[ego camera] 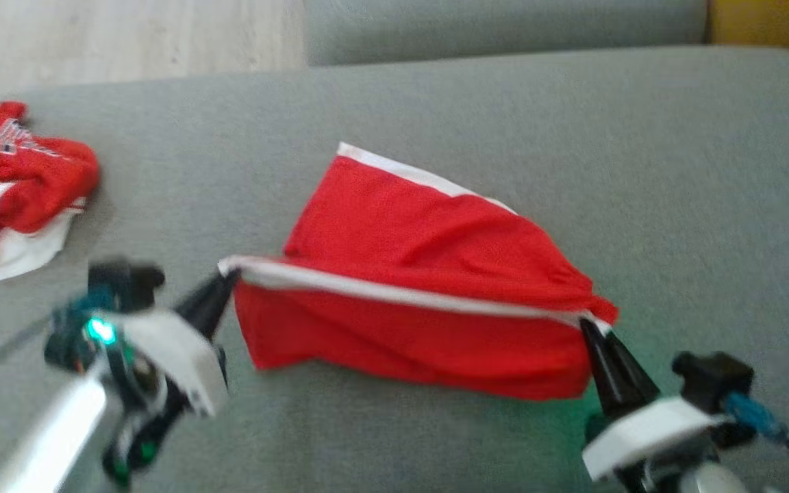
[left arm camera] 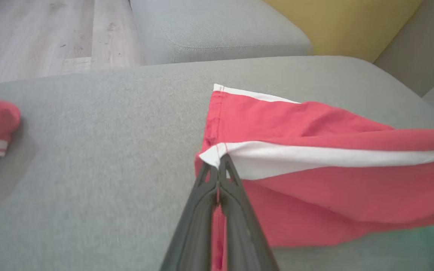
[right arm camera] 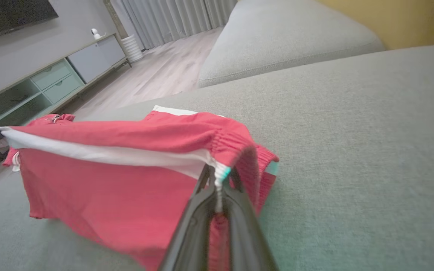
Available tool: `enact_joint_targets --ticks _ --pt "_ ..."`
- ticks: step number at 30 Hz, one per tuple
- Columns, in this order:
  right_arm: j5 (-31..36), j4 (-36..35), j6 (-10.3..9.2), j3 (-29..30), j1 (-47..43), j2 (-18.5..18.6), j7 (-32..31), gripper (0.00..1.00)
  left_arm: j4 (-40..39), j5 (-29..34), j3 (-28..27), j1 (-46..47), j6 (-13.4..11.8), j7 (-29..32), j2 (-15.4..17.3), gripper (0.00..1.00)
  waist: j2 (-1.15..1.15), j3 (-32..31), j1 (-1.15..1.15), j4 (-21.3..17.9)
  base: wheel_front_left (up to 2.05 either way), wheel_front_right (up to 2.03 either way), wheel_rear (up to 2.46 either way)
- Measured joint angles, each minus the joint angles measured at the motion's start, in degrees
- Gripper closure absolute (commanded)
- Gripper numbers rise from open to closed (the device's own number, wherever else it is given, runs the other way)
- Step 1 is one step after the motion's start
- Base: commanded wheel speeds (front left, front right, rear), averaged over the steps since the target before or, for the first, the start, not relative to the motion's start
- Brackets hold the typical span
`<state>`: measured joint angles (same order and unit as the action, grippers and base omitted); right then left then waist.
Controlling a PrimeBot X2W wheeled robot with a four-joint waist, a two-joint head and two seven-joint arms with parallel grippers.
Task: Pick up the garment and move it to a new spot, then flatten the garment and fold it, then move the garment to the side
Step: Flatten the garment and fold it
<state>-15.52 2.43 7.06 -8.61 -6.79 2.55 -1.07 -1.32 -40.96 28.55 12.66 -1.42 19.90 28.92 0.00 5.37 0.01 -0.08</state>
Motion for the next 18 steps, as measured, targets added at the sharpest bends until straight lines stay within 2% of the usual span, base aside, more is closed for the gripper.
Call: enact_joint_targets --ticks 8,18 --pt "-4.68 9.32 0.0 -5.97 14.73 0.07 0.01 1.0 13.4 1.53 0.62 19.79 3.64 7.16 0.31 1.0 0.0 6.83 0.01 -5.44 0.0 0.0 0.0" --pt "-9.73 19.64 0.0 -11.67 27.63 0.2 5.39 1.0 24.05 3.61 1.41 30.61 5.04 10.35 0.03 1.0 0.0 15.28 0.01 -12.26 0.0 0.0 0.0"
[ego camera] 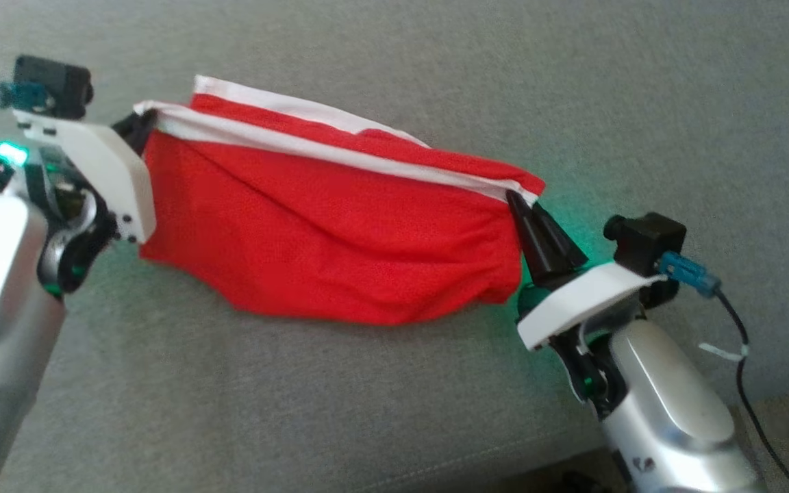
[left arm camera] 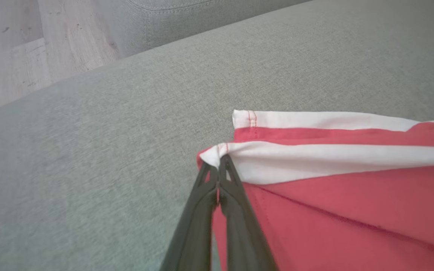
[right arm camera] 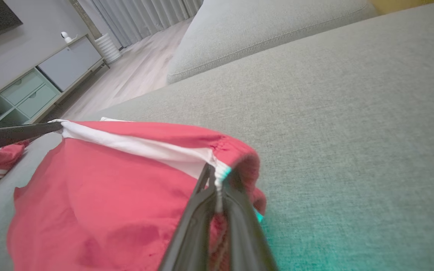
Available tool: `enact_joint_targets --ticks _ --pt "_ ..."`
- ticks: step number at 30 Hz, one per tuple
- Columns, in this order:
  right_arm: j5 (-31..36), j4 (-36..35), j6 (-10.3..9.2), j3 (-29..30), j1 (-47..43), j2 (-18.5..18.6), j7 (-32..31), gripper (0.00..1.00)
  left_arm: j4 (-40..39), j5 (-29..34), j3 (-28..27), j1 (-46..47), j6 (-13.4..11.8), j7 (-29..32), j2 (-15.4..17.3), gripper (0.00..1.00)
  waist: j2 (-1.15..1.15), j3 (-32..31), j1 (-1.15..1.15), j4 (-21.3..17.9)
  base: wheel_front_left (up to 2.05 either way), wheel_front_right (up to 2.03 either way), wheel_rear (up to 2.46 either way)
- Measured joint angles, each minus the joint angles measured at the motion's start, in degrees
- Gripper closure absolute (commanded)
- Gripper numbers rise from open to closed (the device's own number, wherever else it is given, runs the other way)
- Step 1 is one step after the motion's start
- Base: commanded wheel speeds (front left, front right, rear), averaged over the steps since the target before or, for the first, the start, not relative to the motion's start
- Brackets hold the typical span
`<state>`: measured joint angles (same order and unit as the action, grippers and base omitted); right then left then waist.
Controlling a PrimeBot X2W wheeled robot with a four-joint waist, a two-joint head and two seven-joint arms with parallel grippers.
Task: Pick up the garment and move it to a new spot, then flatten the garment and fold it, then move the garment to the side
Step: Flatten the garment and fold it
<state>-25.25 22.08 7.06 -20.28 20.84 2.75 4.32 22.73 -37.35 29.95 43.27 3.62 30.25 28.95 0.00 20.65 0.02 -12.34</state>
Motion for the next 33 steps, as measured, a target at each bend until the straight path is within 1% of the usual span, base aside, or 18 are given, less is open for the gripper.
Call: enact_joint_targets --ticks 4,7,8,9,10,11,13,15,19,23,26,28,33 --pt "-1.41 2.98 0.0 -2.3 2.71 0.02 1.27 1.0 3.01 0.71 0.26 2.98 0.45 -0.01 -0.65 1.0 0.0 2.01 0.0 -1.69 0.0 0.0 0.0" --pt "-1.65 3.91 0.0 -3.48 3.6 0.03 2.0 1.0 4.33 1.26 0.44 4.2 0.45 -0.41 -0.8 1.0 0.0 2.55 -0.01 -2.2 0.0 0.0 0.0" --pt "-1.85 4.34 0.0 -4.05 3.92 0.03 2.46 0.75 4.91 1.65 0.51 4.71 0.46 -1.3 -0.87 1.0 0.0 2.7 -0.01 -2.35 0.0 0.0 0.0" --pt "-2.01 4.71 0.0 -4.59 4.23 0.04 2.83 0.33 5.24 1.82 0.48 5.04 0.46 -2.45 -1.0 0.79 0.0 2.74 -0.01 -2.41 0.0 0.0 0.0" --pt "-2.13 4.87 0.0 -4.89 4.43 0.04 3.35 0.0 5.61 2.0 0.47 5.3 0.48 -3.56 -1.31 0.22 0.0 2.7 -0.01 -2.37 0.0 0.0 0.0" --pt "-2.35 4.93 0.0 -5.12 4.51 0.04 3.79 0.0 6.08 2.03 0.47 5.57 0.51 -4.38 -1.7 0.0 0.0 2.6 -0.02 -2.32 0.0 0.0 0.0" --pt "-2.46 5.33 0.0 -5.35 4.48 0.04 4.35 0.0 6.67 2.02 0.46 5.78 0.6 -5.94 -2.6 0.0 0.0 2.27 -0.02 -2.13 0.0 0.0 0.0" --pt "-2.46 5.38 0.0 -5.32 4.46 0.05 5.17 0.0 6.93 2.02 0.49 5.77 1.21 -7.56 -3.12 0.0 0.0 1.85 -0.02 -1.86 0.0 0.0 0.0" --pt "-1.21 5.24 0.0 -4.28 4.07 0.05 6.04 0.0 7.13 1.26 0.42 5.75 1.79 -10.09 -3.35 0.0 0.0 0.66 -0.02 -1.13 0.0 0.0 0.0" --pt "3.09 3.68 0.0 -0.04 0.38 0.05 6.34 0.0 5.94 -1.22 -0.14 4.46 2.29 -11.52 -3.46 0.0 0.0 -1.57 -0.02 -0.05 0.0 0.0 0.0" --pt "6.46 1.56 0.0 3.34 -3.52 0.05 5.47 0.0 4.53 -2.27 -0.21 0.84 2.22 -11.8 -3.47 0.0 0.0 -3.33 -0.02 0.73 0.0 0.0 0.0" --pt "8.78 -0.78 0.0 5.59 -6.03 0.04 4.26 0.0 3.82 -2.96 -0.2 -2.37 1.54 -12.39 -3.59 0.0 0.0 -4.56 -0.03 1.31 0.0 0.0 0.0" --pt "12.54 -8.88 0.0 10.46 -11.77 0.02 0.97 0.0 2.69 -3.61 -0.18 -9.16 -1.8 -14.1 -4.95 0.0 0.0 -7.19 -0.04 2.83 0.0 0.0 0.0"
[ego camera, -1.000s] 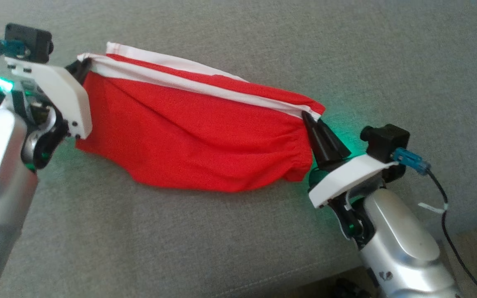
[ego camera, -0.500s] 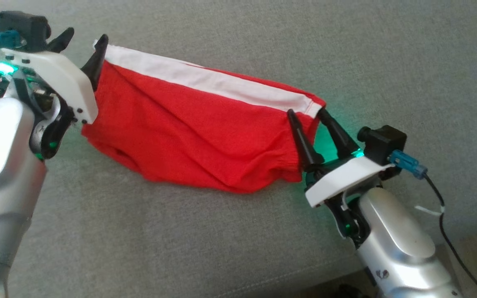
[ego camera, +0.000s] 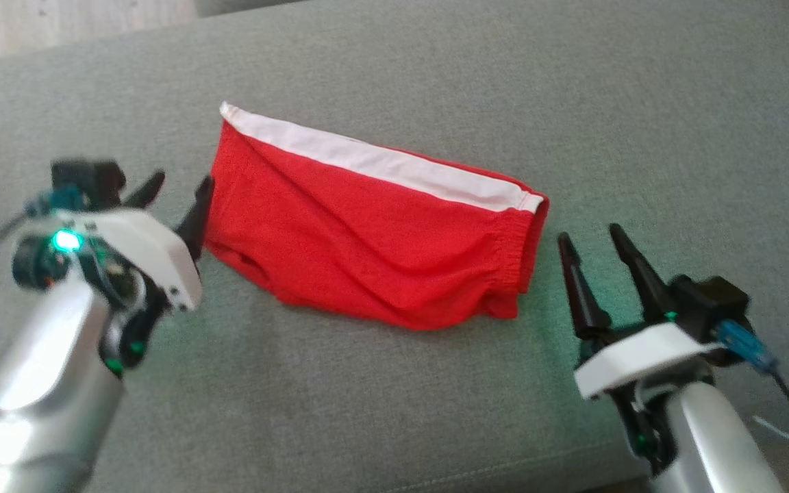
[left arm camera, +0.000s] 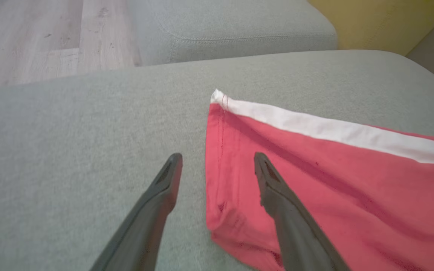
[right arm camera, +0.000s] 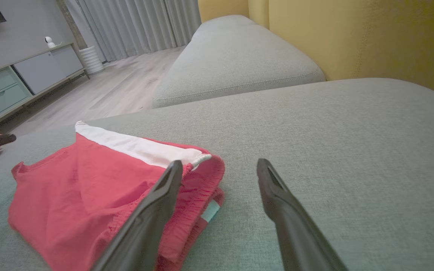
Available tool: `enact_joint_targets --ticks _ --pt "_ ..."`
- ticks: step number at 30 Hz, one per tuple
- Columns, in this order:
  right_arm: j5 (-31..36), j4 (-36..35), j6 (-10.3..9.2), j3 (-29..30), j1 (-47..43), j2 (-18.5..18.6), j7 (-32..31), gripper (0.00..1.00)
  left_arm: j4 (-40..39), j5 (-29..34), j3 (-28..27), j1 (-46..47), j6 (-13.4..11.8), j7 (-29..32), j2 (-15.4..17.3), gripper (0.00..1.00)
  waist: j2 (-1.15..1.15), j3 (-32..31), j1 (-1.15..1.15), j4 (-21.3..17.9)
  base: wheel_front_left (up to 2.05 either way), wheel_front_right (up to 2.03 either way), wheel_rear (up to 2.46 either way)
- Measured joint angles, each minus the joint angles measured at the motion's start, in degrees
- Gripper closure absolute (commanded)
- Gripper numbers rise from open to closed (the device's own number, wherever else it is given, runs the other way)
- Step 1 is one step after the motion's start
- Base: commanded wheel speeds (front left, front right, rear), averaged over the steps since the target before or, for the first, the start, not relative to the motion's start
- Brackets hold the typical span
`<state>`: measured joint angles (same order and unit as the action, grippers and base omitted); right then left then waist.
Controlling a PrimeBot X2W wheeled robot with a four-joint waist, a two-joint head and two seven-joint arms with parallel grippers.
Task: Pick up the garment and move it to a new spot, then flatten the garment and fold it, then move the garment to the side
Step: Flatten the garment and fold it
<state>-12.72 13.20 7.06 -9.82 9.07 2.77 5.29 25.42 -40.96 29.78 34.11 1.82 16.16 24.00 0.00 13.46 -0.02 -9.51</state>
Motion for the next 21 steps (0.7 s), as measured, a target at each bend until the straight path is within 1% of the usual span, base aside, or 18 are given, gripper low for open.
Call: enact_joint_targets --ticks 3,6,9,12,13,17,21 --pt "1.25 -5.09 0.0 1.66 -2.98 -0.01 -2.08 0.0 -0.11 -0.01 -0.16 -2.78 -2.52 -1.45 -1.34 0.0 0.0 -0.48 0.0 0.76 0.0 0.0 0.0" --pt "1.86 -9.49 0.0 2.26 -4.75 -0.04 -4.07 0.0 0.57 0.04 -0.35 -4.13 -5.66 -3.41 -2.38 0.0 0.0 0.23 0.01 0.84 0.0 0.0 0.0" --pt "2.15 -12.68 0.0 2.72 -5.34 -0.07 -5.39 0.0 1.93 0.01 -0.71 -4.13 -7.22 -4.58 -4.08 0.0 0.0 1.24 0.01 0.78 0.0 0.0 0.0" --pt "2.15 -14.59 0.0 2.81 -5.34 -0.08 -6.23 0.0 3.56 0.01 -0.64 -4.13 -7.56 -5.15 -5.32 0.0 0.0 2.16 0.02 0.61 0.0 0.0 0.0" --pt "2.18 -14.97 0.0 2.82 -5.39 -0.08 -6.39 0.0 4.14 0.01 -0.64 -4.12 -7.88 -5.22 -5.45 0.0 0.0 2.38 0.02 0.55 0.0 0.0 0.0" --pt "2.22 -16.07 0.0 2.92 -6.52 -0.08 -6.91 0.0 5.43 0.02 -0.65 -3.83 -7.88 -5.95 -5.46 0.0 0.0 2.79 0.02 0.47 0.0 0.0 0.0" --pt "2.22 -16.4 0.0 2.85 -6.61 -0.09 -7.2 0.0 5.79 -0.01 -0.21 -3.68 -6.67 -5.33 -5.7 0.0 0.0 2.79 0.02 0.48 0.0 0.0 0.0"
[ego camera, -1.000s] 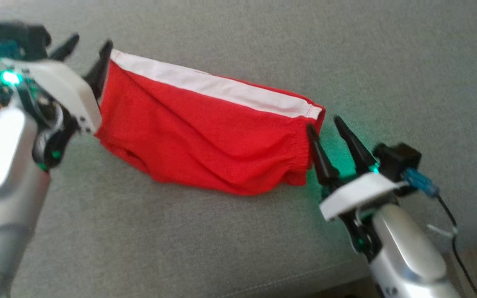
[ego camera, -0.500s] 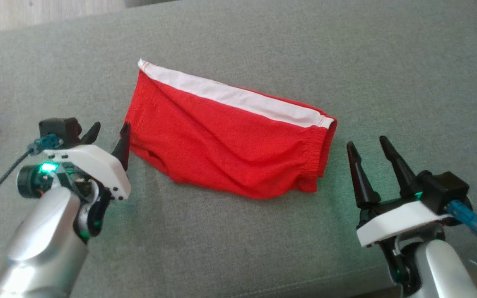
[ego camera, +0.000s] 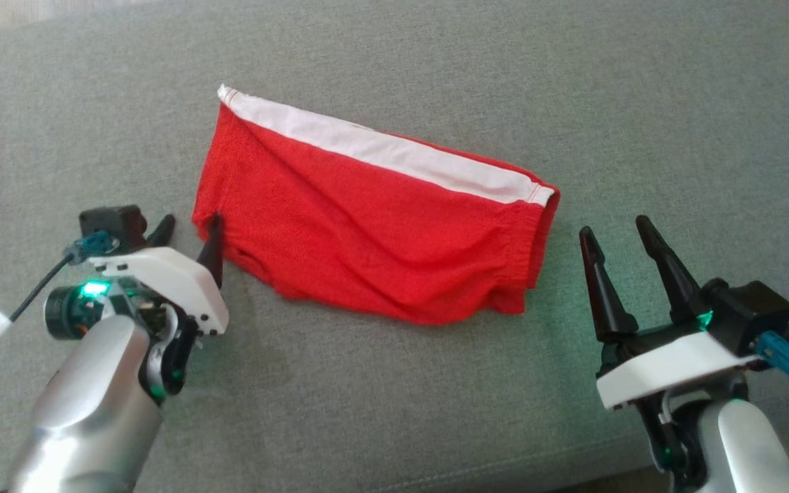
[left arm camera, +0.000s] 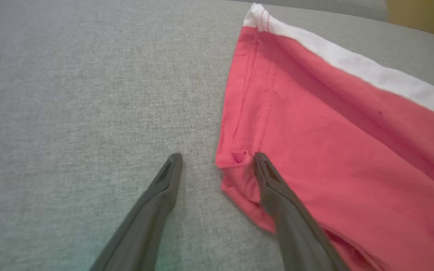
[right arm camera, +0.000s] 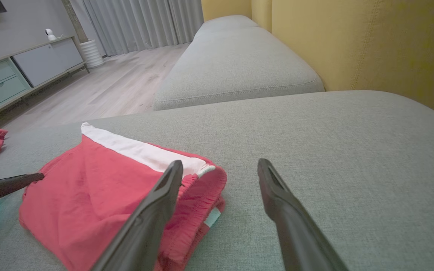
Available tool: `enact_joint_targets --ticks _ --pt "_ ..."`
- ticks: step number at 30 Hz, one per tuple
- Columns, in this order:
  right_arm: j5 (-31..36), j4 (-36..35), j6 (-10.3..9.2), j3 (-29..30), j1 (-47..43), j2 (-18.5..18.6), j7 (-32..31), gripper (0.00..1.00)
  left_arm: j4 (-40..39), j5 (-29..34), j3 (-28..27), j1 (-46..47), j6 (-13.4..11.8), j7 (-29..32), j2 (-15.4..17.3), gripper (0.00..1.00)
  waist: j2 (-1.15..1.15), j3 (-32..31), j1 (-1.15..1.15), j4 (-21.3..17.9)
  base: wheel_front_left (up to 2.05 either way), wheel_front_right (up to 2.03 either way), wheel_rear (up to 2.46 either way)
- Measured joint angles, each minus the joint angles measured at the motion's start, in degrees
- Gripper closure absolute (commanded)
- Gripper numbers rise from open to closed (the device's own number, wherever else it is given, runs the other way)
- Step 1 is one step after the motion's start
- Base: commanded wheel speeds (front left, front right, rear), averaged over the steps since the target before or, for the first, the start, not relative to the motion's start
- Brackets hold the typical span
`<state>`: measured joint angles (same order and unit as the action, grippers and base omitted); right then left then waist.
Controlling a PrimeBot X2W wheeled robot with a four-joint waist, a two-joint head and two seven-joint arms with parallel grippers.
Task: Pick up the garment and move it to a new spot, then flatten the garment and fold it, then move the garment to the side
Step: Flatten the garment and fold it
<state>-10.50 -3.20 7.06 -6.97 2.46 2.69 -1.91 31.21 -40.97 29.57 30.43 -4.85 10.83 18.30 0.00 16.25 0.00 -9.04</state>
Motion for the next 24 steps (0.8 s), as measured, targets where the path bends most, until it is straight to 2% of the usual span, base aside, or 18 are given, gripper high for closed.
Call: enact_joint_targets --ticks 3,7,8,10,11,12,21,24 --pt "0.0 -0.15 0.0 -0.01 0.0 0.0 -0.13 0.0 -0.04 -0.62 0.3 0.24 0.91 0.77 -0.67 0.0 0.0 0.05 0.0 0.05 0.0 0.0 0.0" --pt "-0.01 -0.18 0.0 -0.34 0.01 0.0 -0.13 0.0 0.01 -0.89 0.94 0.86 0.91 1.21 -1.29 0.0 0.0 0.26 0.0 -0.15 0.0 0.0 0.0" --pt "-0.01 -0.18 0.0 -0.49 0.02 0.0 -0.13 0.0 0.03 -0.88 1.21 1.07 0.98 1.27 -1.34 0.1 0.0 0.31 0.0 -0.25 0.0 0.0 0.0" --pt "-0.01 -0.18 0.0 -0.58 0.02 -0.01 -0.13 0.0 0.05 -0.89 1.71 1.33 1.41 1.71 -1.65 0.57 0.0 0.42 0.0 -0.46 0.0 0.0 0.0" --pt "-0.02 -0.15 0.0 -0.57 0.02 -0.01 -0.12 0.0 0.05 -0.89 1.86 1.42 1.59 1.79 -1.93 0.89 0.0 0.44 0.0 -0.54 0.0 0.0 0.0" --pt "-0.02 -0.12 0.0 -0.55 0.02 -0.01 -0.12 0.0 0.08 -0.89 2.03 1.5 1.9 1.93 -2.34 1.0 0.0 0.4 0.0 -0.57 0.0 0.0 0.0" --pt "-0.11 0.69 0.0 0.48 -0.01 -0.01 0.38 0.0 -0.93 -1.44 2.15 0.49 1.89 0.97 -2.58 1.0 0.0 -1.45 0.0 0.28 0.0 0.0 0.0" --pt "-0.11 1.14 0.0 1.58 -0.39 -0.02 0.4 0.0 -3.89 -2.07 1.71 -2.02 1.29 -0.97 -2.23 1.0 0.0 -2.58 0.0 1.26 0.0 0.0 0.0"
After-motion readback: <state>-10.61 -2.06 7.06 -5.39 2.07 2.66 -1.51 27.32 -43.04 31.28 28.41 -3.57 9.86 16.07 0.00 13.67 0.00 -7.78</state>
